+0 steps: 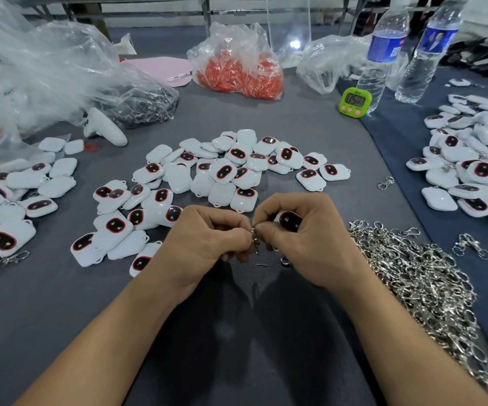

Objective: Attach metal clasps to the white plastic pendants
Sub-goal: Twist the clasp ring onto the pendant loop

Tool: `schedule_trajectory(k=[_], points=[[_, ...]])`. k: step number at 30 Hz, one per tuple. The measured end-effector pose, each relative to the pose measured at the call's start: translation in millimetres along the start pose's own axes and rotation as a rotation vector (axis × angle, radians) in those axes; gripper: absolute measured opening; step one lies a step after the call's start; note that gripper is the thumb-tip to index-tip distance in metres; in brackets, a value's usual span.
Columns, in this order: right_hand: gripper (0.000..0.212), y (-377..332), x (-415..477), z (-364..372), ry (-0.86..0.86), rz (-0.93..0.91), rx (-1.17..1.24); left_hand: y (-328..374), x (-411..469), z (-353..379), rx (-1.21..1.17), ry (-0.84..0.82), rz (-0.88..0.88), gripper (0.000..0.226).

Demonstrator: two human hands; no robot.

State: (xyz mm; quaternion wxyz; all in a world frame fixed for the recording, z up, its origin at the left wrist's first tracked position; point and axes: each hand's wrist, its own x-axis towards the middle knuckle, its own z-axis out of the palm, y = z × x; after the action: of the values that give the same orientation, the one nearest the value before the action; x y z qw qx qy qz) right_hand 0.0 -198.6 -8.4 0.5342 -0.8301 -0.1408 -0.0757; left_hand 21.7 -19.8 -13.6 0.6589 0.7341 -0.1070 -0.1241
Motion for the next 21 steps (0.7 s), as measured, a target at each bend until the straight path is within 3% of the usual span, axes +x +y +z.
schedule_trajectory(k=[3, 6, 9, 11, 15, 21], points=[[0.016, 2.8, 0.6, 5.8, 0.066, 0.061, 0.014, -0.1, -2.1, 5.4, 0.072, 0.158, 0.058, 0.01], [0.012, 10.6, 2.9, 9.2, 0.22, 0.285, 0.074, -2.5, -6.3, 0.8, 0.569, 0.435, 0.34, 0.008], [0.007, 14.9, 8.5, 4.4, 0.297, 0.464, 0.321, -4.8, -7.5, -5.6, 0.953, 0.39, 0.504, 0.011], [0.023, 16.9, 10.8, 1.5, 0.3, 0.477, 0.393, -6.7, -4.5, -1.5, 1.094, 0.272, 0.47, 0.012], [0.038, 20.0, 6.9, 1.3, 0.231, 0.403, 0.238, -7.5, 2.0, 11.1, 0.998, 0.103, 0.317, 0.012], [0.03, 19.4, 3.4, 0.2, 0.174, 0.334, -0.069, -11.3, 6.3, 5.1, 0.834, 0.07, 0.246, 0.013]])
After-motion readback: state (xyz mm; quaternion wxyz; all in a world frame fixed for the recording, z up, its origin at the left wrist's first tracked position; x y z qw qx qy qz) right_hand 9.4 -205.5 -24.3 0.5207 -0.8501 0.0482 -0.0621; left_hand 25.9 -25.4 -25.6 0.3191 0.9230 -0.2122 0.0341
